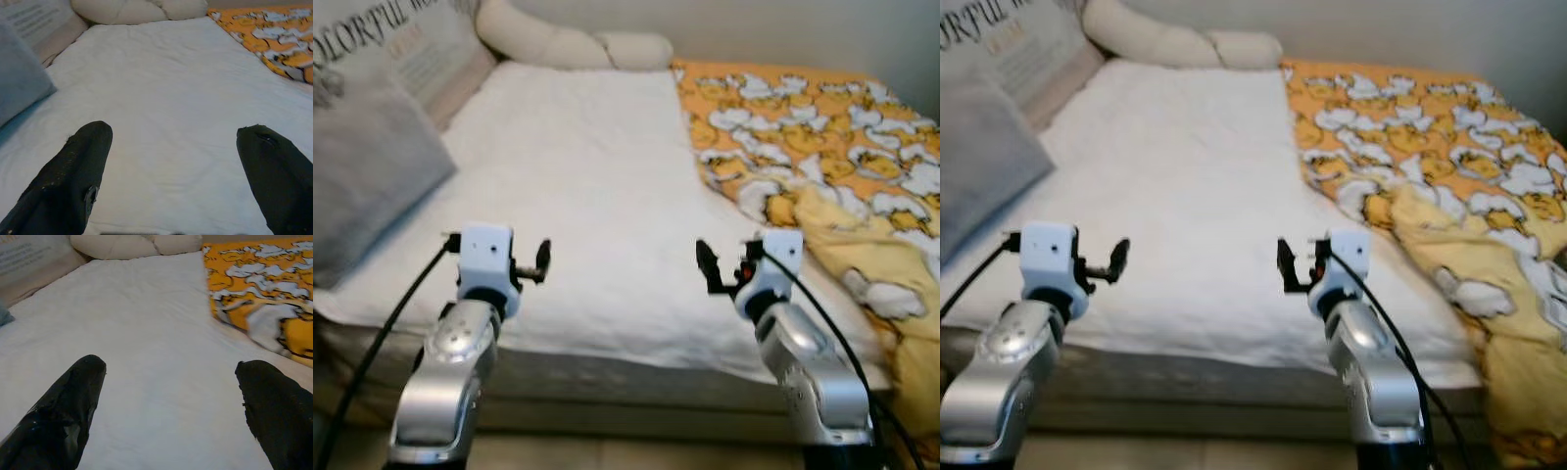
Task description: Clean up the room
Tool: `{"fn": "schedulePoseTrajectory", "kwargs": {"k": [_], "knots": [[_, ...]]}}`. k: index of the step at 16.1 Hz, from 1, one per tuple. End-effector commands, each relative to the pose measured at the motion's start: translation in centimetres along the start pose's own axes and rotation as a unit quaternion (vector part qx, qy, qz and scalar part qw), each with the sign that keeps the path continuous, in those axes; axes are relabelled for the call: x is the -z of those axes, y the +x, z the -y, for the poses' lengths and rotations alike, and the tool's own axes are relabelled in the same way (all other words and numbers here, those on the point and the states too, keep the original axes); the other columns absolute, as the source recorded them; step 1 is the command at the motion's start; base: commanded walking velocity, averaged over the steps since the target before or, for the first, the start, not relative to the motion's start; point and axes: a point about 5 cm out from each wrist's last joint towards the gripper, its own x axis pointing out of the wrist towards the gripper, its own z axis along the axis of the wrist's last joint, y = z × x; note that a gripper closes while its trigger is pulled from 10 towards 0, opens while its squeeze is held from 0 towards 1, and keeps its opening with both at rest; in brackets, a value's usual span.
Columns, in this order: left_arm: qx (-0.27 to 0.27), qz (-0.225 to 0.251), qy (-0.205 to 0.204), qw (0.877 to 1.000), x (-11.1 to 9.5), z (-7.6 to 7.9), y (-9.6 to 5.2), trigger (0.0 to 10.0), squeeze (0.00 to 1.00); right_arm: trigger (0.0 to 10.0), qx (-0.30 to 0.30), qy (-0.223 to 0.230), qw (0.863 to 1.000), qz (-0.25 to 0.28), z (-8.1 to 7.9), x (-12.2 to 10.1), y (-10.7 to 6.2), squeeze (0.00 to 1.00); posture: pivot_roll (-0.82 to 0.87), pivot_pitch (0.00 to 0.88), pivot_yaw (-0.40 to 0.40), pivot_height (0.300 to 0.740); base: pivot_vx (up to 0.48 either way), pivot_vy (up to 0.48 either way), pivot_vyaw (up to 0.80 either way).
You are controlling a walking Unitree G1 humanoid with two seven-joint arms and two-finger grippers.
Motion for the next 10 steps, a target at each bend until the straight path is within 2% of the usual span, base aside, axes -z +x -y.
{"fn": "schedulePoseTrajectory", "kwargs": {"k": [1,3,6,8,10], "knots": [[0.019,-0.007,0.003,1.0,0.17,1.11,0.15,10.0,0.56,10.0,0.011,-0.003,1.0,-0.002,0.9,0.09,-0.27,0.0,-0.07,0.0,-0.015,0.74,0.0,-0.48,0.0],[0.018,-0.006,0.007,1.0,0.06,1.07,0.17,10.0,0.58,10.0,0.011,0.017,1.0,0.004,1.04,-0.09,-0.27,0.0,-0.07,0.0,-0.022,0.74,0.0,-0.48,0.0],[0.017,0.0,0.007,1.0,-0.18,1.01,0.34,10.0,0.58,10.0,0.007,0.013,1.0,0.004,0.91,0.06,-0.23,0.0,-0.06,0.0,-0.026,0.74,0.0,-0.48,0.0],[0.022,0.001,0.006,1.0,-0.15,1.24,0.54,10.0,0.58,10.0,-0.01,-0.015,1.0,0.008,0.62,-0.23,0.07,0.0,-0.08,0.0,-0.017,0.74,0.0,-0.48,0.0],[0.023,0.001,0.006,1.0,-0.12,1.22,0.65,10.0,0.58,10.0,-0.019,-0.02,1.0,0.01,0.43,-0.42,0.25,0.0,-0.08,0.0,-0.01,0.74,0.0,-0.48,0.0]]}}
